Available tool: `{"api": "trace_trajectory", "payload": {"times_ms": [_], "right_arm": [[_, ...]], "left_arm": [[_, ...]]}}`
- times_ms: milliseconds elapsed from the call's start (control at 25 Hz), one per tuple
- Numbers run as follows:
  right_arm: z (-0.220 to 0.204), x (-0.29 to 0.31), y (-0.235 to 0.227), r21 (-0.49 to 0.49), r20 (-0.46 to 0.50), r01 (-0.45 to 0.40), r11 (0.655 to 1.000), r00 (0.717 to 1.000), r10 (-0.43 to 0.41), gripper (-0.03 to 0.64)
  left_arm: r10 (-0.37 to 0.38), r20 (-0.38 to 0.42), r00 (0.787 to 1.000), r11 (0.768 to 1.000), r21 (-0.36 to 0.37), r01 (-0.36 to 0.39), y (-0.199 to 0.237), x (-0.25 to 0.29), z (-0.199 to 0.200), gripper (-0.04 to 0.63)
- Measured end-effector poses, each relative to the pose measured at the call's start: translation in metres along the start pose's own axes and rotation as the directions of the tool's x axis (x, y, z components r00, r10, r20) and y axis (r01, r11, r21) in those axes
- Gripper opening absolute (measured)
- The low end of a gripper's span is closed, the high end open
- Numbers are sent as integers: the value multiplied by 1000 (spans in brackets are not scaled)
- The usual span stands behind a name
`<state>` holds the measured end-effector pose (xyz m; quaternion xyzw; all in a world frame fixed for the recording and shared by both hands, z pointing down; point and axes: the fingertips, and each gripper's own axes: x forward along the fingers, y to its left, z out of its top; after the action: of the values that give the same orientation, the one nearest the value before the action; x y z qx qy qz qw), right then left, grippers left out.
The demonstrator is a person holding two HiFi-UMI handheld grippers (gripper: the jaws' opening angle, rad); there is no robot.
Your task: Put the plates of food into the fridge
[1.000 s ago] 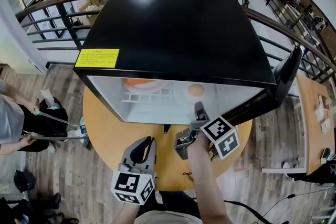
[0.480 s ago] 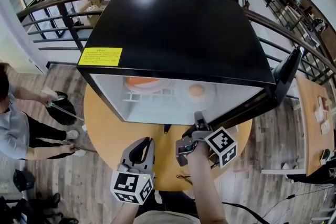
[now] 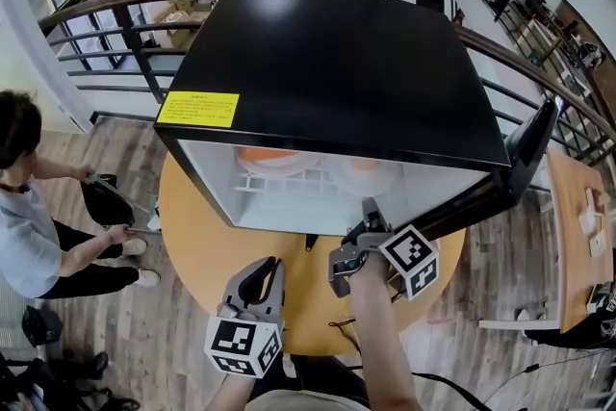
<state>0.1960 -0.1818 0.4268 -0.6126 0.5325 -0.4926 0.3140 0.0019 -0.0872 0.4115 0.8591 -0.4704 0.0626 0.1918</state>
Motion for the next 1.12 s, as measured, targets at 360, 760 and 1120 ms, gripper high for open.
{"api": "trace_trajectory", "payload": {"times_ms": [360,760,1120], "right_arm": [[-12,-89,66,-757,74,-124,641,959,274,12],[-43,-129,64,-869,64,-80,488,961,270,12],[-60,-143,81,-893,28,-117,436,950,311,12]], "left_arm": [[-6,196,981,999,46,-3,-9,-14,63,40],[16,257,966,984,167,-61,-36,-42,71,14],[86,319,944,980,144,-138,-26,-64,81,8]]}}
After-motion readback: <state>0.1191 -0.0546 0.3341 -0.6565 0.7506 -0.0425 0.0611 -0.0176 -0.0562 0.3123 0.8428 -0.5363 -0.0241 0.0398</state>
